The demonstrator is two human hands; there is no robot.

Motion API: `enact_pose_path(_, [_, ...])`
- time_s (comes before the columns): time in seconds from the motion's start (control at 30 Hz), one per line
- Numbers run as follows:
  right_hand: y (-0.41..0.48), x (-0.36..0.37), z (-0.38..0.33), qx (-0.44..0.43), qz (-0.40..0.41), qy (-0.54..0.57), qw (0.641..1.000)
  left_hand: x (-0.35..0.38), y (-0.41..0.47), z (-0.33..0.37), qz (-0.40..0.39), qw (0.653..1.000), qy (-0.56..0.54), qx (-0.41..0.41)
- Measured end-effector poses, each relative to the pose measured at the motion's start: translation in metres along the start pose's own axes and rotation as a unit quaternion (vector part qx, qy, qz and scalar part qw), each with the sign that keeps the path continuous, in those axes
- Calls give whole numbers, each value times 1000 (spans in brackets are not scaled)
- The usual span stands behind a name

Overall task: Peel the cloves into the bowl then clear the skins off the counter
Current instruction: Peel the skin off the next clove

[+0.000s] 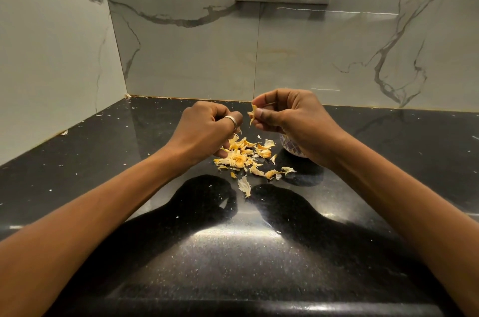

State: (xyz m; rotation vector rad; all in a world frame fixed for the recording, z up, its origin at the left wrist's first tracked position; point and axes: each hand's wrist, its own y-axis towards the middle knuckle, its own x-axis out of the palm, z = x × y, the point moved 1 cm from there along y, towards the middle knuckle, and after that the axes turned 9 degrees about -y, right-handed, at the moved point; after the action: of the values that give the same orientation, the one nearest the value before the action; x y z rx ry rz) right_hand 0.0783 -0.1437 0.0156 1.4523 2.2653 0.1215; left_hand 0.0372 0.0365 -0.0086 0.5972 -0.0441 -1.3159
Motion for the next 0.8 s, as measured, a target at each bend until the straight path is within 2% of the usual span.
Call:
enact_pose_path(0.3, [0, 3, 4, -11, -2, -70, 997, 2, -1, 0, -11, 998, 21, 56])
enact_pose_path(0.8, [2, 7, 5, -44, -7, -138, 989, -1, 2, -3, -18, 998, 33, 57])
